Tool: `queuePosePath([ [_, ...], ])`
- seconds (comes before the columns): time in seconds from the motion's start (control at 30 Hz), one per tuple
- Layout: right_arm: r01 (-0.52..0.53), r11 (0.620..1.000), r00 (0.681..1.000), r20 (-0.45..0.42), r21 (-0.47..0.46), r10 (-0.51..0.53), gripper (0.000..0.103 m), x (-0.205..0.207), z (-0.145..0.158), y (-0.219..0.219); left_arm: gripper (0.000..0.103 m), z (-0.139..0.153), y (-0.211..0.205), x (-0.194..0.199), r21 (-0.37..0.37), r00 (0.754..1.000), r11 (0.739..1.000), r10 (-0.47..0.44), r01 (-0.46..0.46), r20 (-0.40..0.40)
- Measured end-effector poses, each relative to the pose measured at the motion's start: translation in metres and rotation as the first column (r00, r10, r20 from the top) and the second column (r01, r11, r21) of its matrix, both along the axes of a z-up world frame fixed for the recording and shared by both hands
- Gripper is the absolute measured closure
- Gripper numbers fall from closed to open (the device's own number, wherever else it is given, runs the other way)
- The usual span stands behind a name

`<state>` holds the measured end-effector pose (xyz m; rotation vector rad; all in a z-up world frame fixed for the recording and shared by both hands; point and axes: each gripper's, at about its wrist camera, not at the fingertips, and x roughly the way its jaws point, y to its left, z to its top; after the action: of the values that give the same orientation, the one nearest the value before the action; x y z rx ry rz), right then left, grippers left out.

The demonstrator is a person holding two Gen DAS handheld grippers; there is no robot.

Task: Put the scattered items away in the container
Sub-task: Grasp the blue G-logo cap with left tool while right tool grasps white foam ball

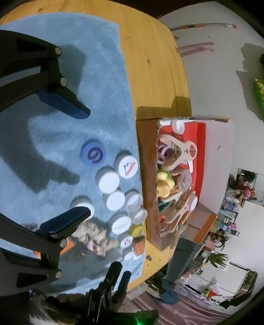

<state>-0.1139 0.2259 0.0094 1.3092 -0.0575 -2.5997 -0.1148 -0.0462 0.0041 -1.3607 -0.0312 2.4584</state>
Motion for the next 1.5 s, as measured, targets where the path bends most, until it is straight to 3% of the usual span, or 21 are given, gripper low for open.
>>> queuePosePath([
  [0.1,-0.019,1.0,1.0,0.003,0.012,0.019,0.003,-0.002,-0.002,-0.004,0.022,-0.006,-0.001,-0.007,-0.006,1.0,1.0,-0.01,0.01,0.021],
  [0.43,-0.077,0.997,0.995,0.07,-0.009,0.077,0.034,-0.003,-0.014,-0.015,0.028,-0.016,0.007,-0.013,-0.05,0.997,0.996,-0.068,0.07,0.03],
  [0.97,-0.069,0.998,0.994,0.083,-0.011,0.069,0.046,-0.003,-0.016,-0.016,0.033,-0.016,0.009,-0.012,-0.08,0.998,0.994,-0.07,0.07,0.011],
  [1.03,-0.067,0.998,0.994,0.081,-0.011,0.067,0.048,-0.002,-0.016,-0.016,0.042,-0.015,0.011,-0.012,-0.1,0.997,0.993,-0.071,0.071,0.0],
  [1.5,-0.068,0.997,0.996,0.055,0.037,0.066,0.063,0.001,-0.016,-0.017,0.069,-0.015,0.009,-0.015,-0.127,0.996,0.988,-0.086,0.084,-0.013],
])
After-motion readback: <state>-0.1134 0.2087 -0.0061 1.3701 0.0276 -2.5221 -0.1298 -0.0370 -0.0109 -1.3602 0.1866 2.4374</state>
